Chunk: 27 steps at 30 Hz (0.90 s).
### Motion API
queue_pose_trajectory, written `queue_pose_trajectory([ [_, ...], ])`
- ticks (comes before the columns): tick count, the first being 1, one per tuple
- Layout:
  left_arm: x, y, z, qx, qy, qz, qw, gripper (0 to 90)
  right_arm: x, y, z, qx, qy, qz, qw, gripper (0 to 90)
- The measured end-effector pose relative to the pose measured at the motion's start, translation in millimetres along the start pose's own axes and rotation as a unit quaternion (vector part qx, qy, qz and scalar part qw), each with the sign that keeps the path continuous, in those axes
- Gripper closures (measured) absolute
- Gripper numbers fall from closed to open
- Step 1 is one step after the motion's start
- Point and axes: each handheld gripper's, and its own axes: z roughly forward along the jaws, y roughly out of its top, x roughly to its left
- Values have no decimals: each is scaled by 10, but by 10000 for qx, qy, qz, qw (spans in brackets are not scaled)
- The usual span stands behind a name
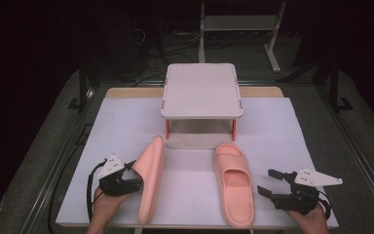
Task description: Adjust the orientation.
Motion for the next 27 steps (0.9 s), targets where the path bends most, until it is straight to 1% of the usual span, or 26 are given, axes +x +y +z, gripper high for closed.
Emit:
queue_pose_trajectory([
  [6,-24,17,8,-74,-1,55,10000,377,9,2,13,33,24,-31,10000,245],
  [7,-24,17,8,-74,-1,55,10000,380,9,2,13,33,24,-31,10000,245],
  [8,-32,24,27,-147,51,23,9999,386,7,1,17,28,31,-25,10000,245],
  [10,-36,39,51,-170,93,20,9998,393,4,-1,27,47,40,-16,10000,245],
  [12,-41,48,74,-193,83,5,9998,392,10,0,33,63,46,-15,10000,245],
  [14,-46,50,84,-191,84,5,9998,392,17,3,32,58,52,-35,10000,248],
  [16,-69,58,104,-171,64,51,9998,392,16,3,33,59,48,-32,10000,248],
  [19,-81,67,127,-167,71,38,9998,392,12,4,33,47,39,-12,10000,248],
  [20,-82,69,141,-154,55,41,9999,393,12,5,33,34,40,-6,10000,247],
  [21,-90,78,169,-112,-18,32,9999,378,14,7,31,26,41,0,10000,248],
  [22,-90,78,169,-112,-18,32,9999,405,14,7,31,26,41,0,10000,248],
  [23,-120,105,229,-54,49,129,9999,404,17,14,29,-2,42,8,10000,248],
  [24,-129,122,254,-62,3,124,9999,400,16,17,30,-16,44,6,10000,248],
  [25,-129,122,254,-62,3,124,9999,396,14,19,30,-22,51,9,10000,248],
  [27,-165,144,315,-71,-79,123,9999,390,18,21,29,-38,64,8,10000,248],
])
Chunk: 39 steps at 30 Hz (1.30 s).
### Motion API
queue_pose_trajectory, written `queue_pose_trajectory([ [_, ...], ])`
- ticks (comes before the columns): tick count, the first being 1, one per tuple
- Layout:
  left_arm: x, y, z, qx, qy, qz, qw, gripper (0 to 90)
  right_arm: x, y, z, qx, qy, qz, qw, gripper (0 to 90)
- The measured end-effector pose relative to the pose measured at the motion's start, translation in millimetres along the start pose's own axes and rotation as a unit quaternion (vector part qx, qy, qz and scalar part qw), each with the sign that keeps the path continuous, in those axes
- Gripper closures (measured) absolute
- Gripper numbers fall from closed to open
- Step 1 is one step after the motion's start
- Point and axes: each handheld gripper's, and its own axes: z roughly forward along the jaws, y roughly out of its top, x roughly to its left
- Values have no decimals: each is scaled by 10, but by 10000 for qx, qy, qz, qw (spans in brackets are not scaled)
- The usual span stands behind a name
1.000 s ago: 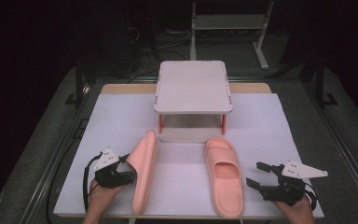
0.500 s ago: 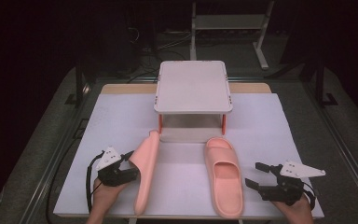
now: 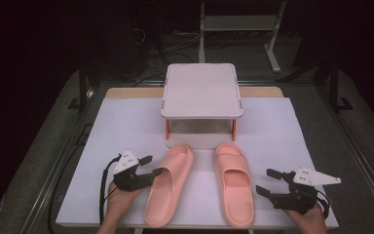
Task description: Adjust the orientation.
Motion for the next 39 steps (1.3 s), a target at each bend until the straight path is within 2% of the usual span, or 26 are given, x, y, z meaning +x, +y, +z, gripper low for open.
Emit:
queue_pose_trajectory([
  [2,-42,7,51,76,-70,87,9999,386,3,0,-1,0,7,-3,10000,248],
  [3,-91,5,90,201,-103,227,9995,377,8,-1,-4,14,28,-8,10000,248],
  [4,-91,5,90,201,-103,227,9995,375,8,-1,-4,14,28,-8,10000,248],
  [5,-117,6,109,341,16,355,9988,376,12,-1,-1,31,50,-36,10000,251],
  [9,-115,7,106,375,-48,328,9987,372,21,3,6,60,96,-25,9999,258],
  [13,-132,14,109,530,-11,478,9975,381,53,21,51,99,158,-54,9998,268],
  [15,-133,15,110,550,-18,465,9974,407,68,37,85,113,170,-92,9997,268],
  [17,-119,26,114,587,-166,273,9978,425,87,55,125,173,196,-115,9996,269],
  [21,-123,33,114,636,-163,322,9973,455,112,73,191,279,199,-184,9992,292],
  [25,-137,18,140,782,-139,411,9960,498,110,105,272,396,12,-197,9990,346],
  [27,-142,15,147,789,-127,413,9959,507,93,117,307,436,-89,-229,9987,373],
  [28,-158,12,147,760,-40,456,9961,504,87,122,324,478,-121,-239,9985,383],
  [31,-160,22,140,735,-29,447,9963,497,88,134,353,597,-175,-416,9972,431],
  [36,-154,13,149,773,-33,444,9960,523,69,152,387,633,-316,-498,9962,464],
  [39,-158,15,148,772,-45,462,9959,551,46,178,465,694,-452,-604,9947,496],
])
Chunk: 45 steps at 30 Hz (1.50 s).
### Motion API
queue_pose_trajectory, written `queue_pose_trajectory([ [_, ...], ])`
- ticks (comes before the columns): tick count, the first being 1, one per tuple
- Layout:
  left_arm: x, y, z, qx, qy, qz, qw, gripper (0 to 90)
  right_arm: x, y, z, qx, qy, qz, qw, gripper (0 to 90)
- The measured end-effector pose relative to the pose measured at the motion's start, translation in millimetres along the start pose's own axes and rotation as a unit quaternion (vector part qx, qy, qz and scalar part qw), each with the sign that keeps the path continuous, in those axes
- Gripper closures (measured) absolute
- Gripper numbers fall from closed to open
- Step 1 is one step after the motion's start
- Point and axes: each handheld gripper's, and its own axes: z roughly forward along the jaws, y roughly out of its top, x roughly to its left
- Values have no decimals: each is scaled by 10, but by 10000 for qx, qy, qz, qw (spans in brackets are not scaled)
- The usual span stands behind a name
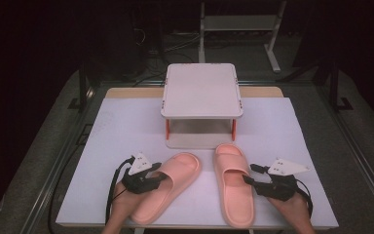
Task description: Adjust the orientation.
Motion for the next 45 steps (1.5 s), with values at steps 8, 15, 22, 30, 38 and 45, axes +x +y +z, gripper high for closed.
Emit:
queue_pose_trajectory([
  [8,-2,0,5,-4,27,3,10000,566,2,40,128,162,-112,-99,9998,520],
  [15,-8,2,6,0,42,6,10000,566,24,38,145,159,-223,-120,9996,519],
  [22,-2,3,-17,-19,124,18,9999,656,75,63,164,294,-497,-123,9983,571],
  [30,-2,5,-33,-31,162,-7,9999,692,34,52,124,294,-542,-32,9981,687],
  [38,1,5,-46,-31,37,-31,10000,741,-17,31,77,298,-471,94,9984,766],
  [45,26,9,-98,-83,78,-70,9999,790,-102,-3,6,258,-355,324,9985,815],
])
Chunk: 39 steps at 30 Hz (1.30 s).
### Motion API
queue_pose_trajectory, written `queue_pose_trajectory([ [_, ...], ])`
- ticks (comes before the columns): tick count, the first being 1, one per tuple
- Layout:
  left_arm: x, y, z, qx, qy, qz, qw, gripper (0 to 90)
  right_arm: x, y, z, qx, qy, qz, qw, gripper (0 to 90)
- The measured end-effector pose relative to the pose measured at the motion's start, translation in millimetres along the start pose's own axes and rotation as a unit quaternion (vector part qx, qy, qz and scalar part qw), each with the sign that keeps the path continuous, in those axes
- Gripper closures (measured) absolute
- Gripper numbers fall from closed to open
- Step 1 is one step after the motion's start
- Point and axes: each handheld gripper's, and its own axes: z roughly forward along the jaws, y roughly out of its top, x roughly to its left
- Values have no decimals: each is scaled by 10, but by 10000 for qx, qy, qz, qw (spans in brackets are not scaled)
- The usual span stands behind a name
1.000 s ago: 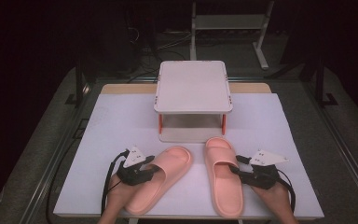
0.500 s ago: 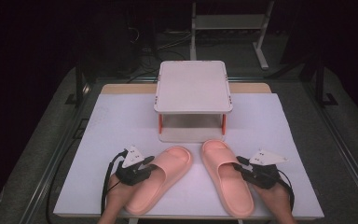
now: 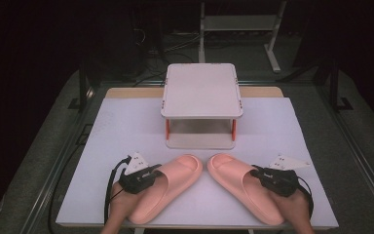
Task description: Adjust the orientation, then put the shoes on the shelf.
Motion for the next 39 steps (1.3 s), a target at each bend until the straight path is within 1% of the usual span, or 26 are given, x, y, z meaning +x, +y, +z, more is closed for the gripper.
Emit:
queue_pose_trajectory([
  [3,14,1,-23,-33,12,-16,10000,795,-6,1,-16,-31,33,58,10000,814],
  [4,30,4,-54,-91,11,-46,9999,802,-10,2,-33,-57,95,110,9999,816],
  [7,54,6,-91,-157,1,-103,9998,813,-5,9,-61,-162,231,214,9994,821],
  [8,67,4,-114,-196,2,-148,9997,813,-5,9,-61,-162,231,214,9994,821],
  [9,83,3,-135,-241,0,-172,9996,813,3,22,-74,-221,315,241,9990,823],
  [10,116,1,-184,-290,41,-177,9994,813,10,30,-80,-227,338,237,9989,823],
  [11,116,1,-184,-290,41,-177,9994,813,17,38,-84,-242,352,208,9989,823],
  [12,151,-2,-234,-334,81,-230,9991,813,27,43,-90,-244,367,197,9988,823],
  [14,186,-7,-285,-420,126,-308,9986,813,44,47,-99,-256,413,180,9987,823],
  [15,186,-7,-285,-420,126,-308,9986,813,51,46,-104,-262,439,175,9985,823],
  [17,216,-12,-333,-510,166,-382,9978,813,57,45,-108,-271,462,177,9984,824],
  [21,254,-23,-410,-585,258,-415,9971,813,72,48,-125,-303,520,182,9980,824],
  [24,280,-33,-462,-647,299,-488,9963,813,81,61,-147,-387,564,205,9974,824],
  [27,284,-40,-476,-658,304,-504,9961,813,79,66,-153,-422,590,211,9971,823],
  [31,276,-32,-507,-653,322,-457,9963,813,90,81,-166,-467,627,198,9967,823],
  [33,267,-12,-531,-728,317,-466,9958,813,108,99,-194,-558,687,191,9959,824],
  [35,266,-9,-540,-727,319,-452,9958,813,113,104,-201,-585,712,194,9956,824],
  [39,273,-7,-588,-806,397,-495,9947,812,147,128,-226,-654,772,162,9947,823],
])
